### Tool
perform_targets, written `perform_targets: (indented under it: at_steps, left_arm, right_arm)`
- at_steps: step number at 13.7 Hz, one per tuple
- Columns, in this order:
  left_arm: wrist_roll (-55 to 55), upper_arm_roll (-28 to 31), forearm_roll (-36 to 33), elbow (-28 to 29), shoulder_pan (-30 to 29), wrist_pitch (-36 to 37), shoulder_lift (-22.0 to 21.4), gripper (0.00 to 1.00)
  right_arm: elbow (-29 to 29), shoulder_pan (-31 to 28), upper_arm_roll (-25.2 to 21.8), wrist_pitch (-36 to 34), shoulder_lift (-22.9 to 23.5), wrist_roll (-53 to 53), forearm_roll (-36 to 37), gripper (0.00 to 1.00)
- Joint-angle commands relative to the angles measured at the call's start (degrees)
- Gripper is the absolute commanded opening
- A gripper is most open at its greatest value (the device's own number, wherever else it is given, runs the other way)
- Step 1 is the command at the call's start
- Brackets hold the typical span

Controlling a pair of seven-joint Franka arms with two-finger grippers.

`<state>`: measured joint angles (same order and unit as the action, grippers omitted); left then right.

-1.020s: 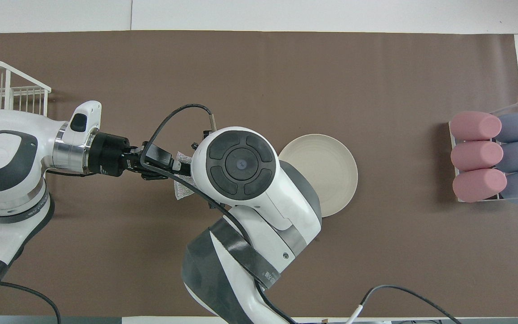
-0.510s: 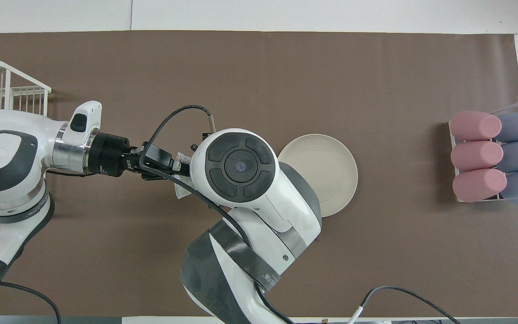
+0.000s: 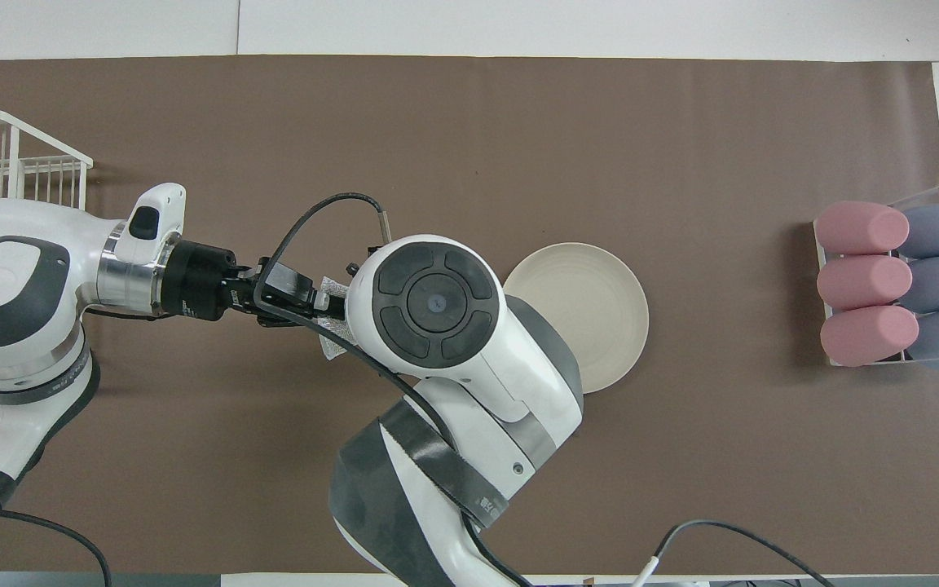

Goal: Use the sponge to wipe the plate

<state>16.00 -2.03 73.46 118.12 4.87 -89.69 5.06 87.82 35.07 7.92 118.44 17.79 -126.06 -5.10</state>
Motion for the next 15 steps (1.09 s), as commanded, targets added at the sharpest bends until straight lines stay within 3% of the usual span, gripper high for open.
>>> perform_targets:
  at_steps: [1, 5, 7, 9, 13, 15]
  left_arm:
    - [0.8, 0.3, 0.5, 1.1, 0.5, 1.2, -1.1, 1.0]
    - [0.8, 0.4, 0.4, 1.1, 0.4, 0.8, -1.1, 1.0]
    - [0.8, 0.4, -0.5, 1.1, 0.3, 0.5, -1.1, 1.0]
    - [0.8, 0.4, -6.7, 1.0, -0.6, 0.5, -1.1, 1.0]
    - [0.4, 0.4, -17.4, 0.7, -1.9, -0.7, -0.9, 1.0]
    - [0.2, 0.4, -19.6, 0.6, -2.7, -0.7, -1.1, 1.0]
  right_arm:
    - [3.8, -1.0, 0.0, 1.8, -1.9, 3.0, -0.1, 0.0]
    - [12.7, -5.1, -0.2, 7.3, -4.7, 13.6, 0.1, 0.0]
    - [23.7, -8.0, -0.2, 16.2, -7.8, 21.5, 0.0, 0.0]
    - [31.7, -10.5, -0.1, 23.5, -8.6, 27.6, 0.0, 0.0]
    - [34.3, -11.3, -0.2, 23.8, -6.4, 32.7, 0.1, 0.0]
    - [35.8, -12.6, -0.2, 23.6, -6.5, 36.9, 0.0, 0.0]
